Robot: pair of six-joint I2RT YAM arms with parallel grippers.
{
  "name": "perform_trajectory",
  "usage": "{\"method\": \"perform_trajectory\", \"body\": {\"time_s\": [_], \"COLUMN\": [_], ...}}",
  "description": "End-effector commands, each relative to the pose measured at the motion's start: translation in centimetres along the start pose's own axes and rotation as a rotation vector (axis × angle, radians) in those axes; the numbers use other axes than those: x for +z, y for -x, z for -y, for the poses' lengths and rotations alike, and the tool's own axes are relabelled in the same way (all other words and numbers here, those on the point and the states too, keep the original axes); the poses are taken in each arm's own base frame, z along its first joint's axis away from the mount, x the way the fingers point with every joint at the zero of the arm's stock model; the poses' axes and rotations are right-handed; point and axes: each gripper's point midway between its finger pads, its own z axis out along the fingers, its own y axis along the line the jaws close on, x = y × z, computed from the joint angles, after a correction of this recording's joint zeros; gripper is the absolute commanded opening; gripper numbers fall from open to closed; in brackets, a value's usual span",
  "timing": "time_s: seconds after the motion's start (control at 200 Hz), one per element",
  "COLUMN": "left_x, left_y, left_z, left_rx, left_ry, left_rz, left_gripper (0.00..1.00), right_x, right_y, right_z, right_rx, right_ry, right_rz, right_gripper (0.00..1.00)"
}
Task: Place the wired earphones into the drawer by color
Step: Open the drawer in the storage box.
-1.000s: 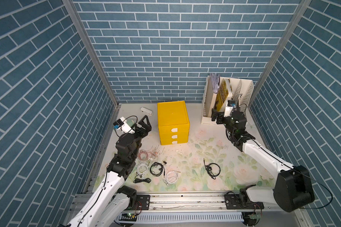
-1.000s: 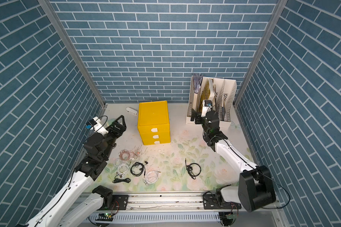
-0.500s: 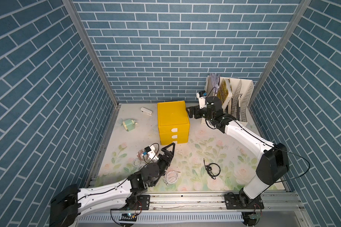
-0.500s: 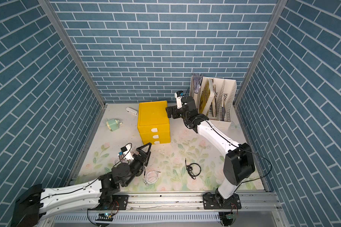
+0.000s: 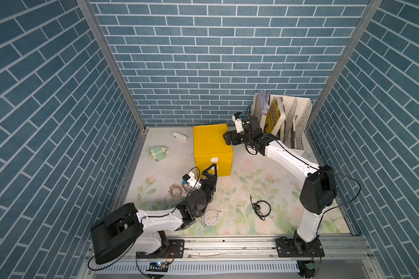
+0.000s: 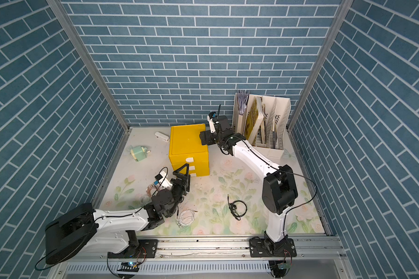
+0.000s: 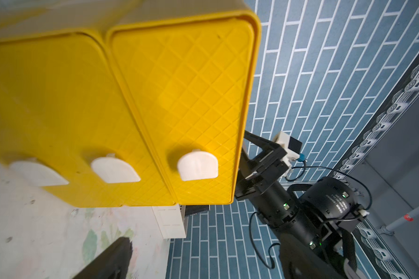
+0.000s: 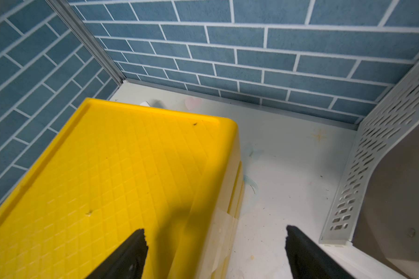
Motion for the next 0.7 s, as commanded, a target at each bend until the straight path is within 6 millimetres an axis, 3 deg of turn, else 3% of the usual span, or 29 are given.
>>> {"method": "perform_trajectory", "body": {"time_s": [0.0, 0.315, 0.6, 0.695], "left_x": [1.9, 3.2, 4.8, 5.3], "left_y": [-0.6, 1.5, 2.4, 2.8], "left_z": [1.6, -0.4, -1.2, -1.5], "left_rx": [0.037, 0.057, 0.086, 0.084], "left_ry": [-0.022, 0.018, 0.017, 0.014], "left_rz": [-0.018, 0.028, 0.035, 0.049], "left_gripper": [1.00, 1.00, 0.85, 0.85], "right_x": [0.5, 0.3, 0.6, 0.6], "right_y": [-0.8, -0.9, -1.3, -1.3], "right_z": [0.1, 0.4, 0.8, 0.8], "right_rx": [-0.051, -0.071, -0.067, -0.067], "right_ry": [-0.026, -0.045, -0.063, -0.064], "right_rz": [-0.040, -0.041, -0.047, -0.046], "right_gripper": [0.91, 0.92, 0.91, 0.91]}}
